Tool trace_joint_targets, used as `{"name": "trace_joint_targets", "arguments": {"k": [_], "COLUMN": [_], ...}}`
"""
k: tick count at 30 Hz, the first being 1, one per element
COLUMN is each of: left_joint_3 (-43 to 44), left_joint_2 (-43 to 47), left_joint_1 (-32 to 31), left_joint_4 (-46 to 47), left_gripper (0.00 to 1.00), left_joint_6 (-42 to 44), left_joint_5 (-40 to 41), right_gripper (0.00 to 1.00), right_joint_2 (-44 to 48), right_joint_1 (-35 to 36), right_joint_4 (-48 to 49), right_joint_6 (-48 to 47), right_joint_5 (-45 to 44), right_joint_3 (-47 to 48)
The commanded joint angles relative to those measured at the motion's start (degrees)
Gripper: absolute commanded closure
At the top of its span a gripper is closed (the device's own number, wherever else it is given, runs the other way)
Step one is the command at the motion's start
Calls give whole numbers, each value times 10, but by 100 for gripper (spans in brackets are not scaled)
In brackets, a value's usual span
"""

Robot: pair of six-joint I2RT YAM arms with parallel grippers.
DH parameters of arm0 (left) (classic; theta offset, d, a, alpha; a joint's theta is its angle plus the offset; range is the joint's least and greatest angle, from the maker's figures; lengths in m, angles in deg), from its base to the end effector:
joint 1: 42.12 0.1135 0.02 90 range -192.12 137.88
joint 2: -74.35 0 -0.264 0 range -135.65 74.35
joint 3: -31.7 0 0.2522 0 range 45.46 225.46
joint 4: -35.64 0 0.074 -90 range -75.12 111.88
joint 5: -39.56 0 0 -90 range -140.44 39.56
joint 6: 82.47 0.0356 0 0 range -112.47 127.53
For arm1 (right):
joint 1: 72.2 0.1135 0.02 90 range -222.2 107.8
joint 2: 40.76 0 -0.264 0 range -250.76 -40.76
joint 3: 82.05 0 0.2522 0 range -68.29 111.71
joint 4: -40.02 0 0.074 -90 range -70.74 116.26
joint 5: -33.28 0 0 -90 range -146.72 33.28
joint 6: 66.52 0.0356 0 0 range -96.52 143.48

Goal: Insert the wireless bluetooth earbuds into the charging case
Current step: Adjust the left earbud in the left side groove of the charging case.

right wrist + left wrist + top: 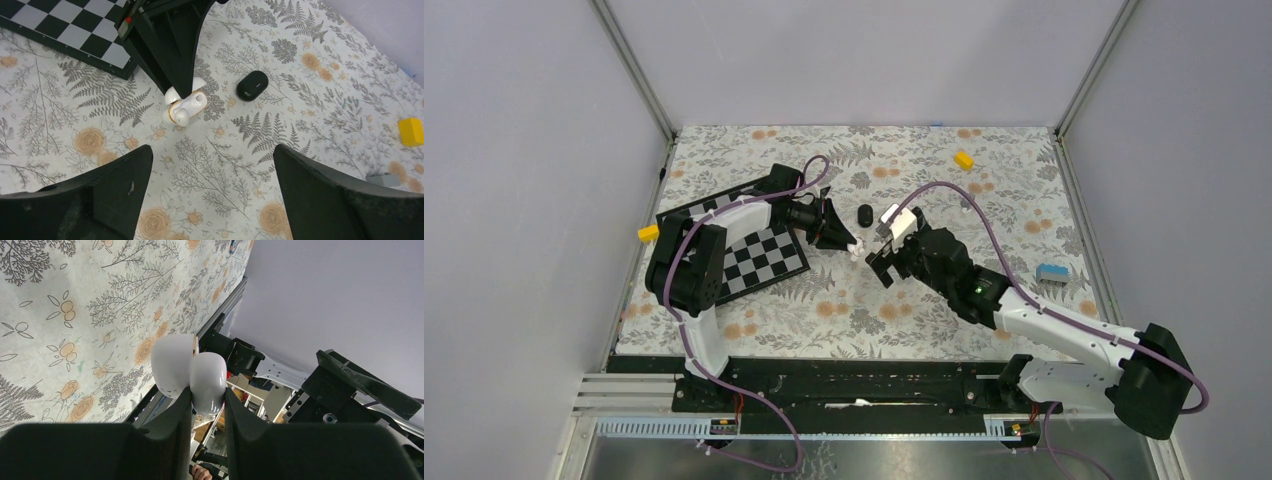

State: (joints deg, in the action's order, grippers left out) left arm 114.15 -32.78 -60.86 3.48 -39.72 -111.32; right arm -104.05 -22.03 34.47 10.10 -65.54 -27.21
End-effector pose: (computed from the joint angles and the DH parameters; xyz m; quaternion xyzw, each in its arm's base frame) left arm 0.3469 -0.1505 0.1840 0.0634 -0.8365 0.5412 0.0581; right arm 0.1686 0.1937 0.2859 -0.3735 0.6929 0.1362 0.6016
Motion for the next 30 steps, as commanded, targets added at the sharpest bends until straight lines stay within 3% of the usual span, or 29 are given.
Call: {"name": "trace_joint_targets", "arguments": {"k": [1, 14, 30], "left_joint_3": [24, 23, 23], "left_joint_2": [6, 8, 14], "left_joint_1": [2, 3, 2], "left_joint_4": [8, 8, 8], "left_gripper": [100, 100, 100], "left_joint_6": [13, 14, 9], "left_joint_5": [-17, -18, -11], "right_gripper": [3, 3, 3], "right_joint_2": [-28, -91, -130], "right_joint_1": [-4, -19, -40], "right_joint_4": [45, 41, 73], "right_joint_6": [59, 37, 33], "right_joint_5": [-2, -29, 0], "right_joint_3": [22, 48, 49]}}
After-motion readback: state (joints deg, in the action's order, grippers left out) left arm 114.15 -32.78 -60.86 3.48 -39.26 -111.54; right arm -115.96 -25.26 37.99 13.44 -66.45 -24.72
